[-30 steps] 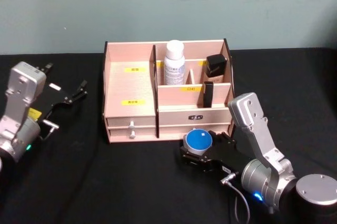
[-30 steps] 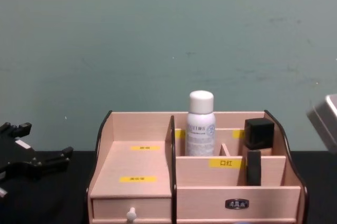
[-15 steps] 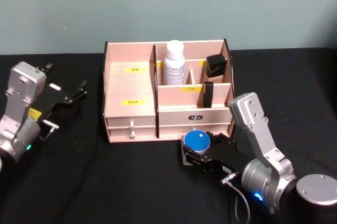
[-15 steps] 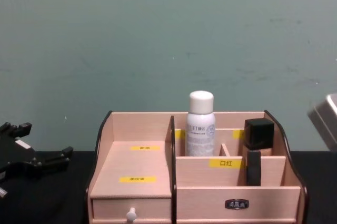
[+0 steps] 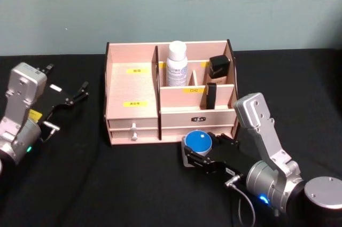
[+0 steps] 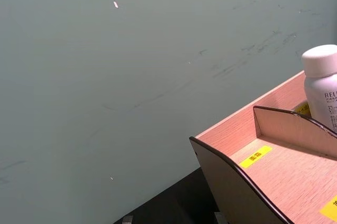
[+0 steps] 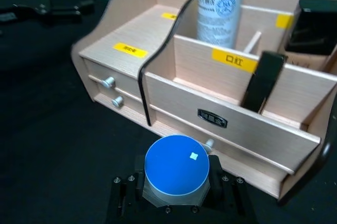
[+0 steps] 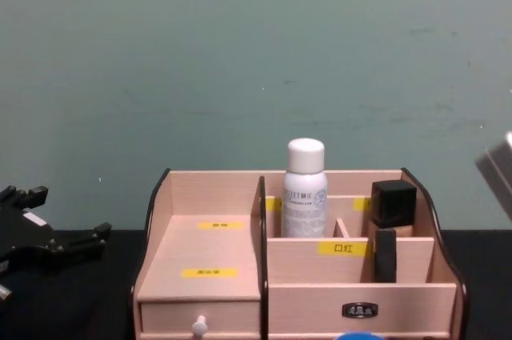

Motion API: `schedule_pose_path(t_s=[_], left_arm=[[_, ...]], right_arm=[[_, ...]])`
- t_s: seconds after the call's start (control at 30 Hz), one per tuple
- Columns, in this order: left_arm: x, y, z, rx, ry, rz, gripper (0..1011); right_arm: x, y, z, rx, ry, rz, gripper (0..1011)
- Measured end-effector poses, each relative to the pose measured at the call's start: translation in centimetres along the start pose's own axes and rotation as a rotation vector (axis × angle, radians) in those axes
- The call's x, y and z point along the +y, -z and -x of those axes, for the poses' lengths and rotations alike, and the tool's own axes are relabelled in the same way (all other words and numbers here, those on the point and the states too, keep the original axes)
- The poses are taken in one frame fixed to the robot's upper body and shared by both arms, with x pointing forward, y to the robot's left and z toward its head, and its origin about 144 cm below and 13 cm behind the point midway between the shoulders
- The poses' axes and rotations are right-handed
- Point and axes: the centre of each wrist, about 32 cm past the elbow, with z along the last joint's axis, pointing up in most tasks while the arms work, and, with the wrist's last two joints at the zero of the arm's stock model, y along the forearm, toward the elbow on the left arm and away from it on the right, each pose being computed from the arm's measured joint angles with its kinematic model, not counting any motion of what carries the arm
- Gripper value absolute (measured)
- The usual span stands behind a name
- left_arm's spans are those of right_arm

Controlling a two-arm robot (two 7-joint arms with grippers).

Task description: Pick up the facial cleanser and watermelon frost from the table and place them into the tiered storage box.

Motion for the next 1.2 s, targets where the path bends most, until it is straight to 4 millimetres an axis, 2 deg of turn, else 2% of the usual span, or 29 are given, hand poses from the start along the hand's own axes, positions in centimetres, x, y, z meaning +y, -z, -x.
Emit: schedule_pose_path(t_s=[0.27, 0.63, 0.9, 1.2], left_arm=[[0.0, 0.0, 0.0, 0.000, 0.000, 0.000, 1001], [0.0, 0.0, 0.0, 0.000, 0.000, 0.000, 1001], [0.0, 0.0, 0.0, 0.000, 0.000, 0.000, 1001], [0.0, 0.0, 0.0, 0.000, 0.000, 0.000, 1001]], right_arm=[[-0.7, -1.0, 0.6, -0.016, -0.062, -0.038, 729], [-0.7, -4.0, 1.8, -0.060, -0.136, -0.114, 729], [1.4, -6.2, 2.6, -0.085, -0.157, -0.167, 730], [3.7, -7.1, 2.9, -0.082, -0.157, -0.175, 730]])
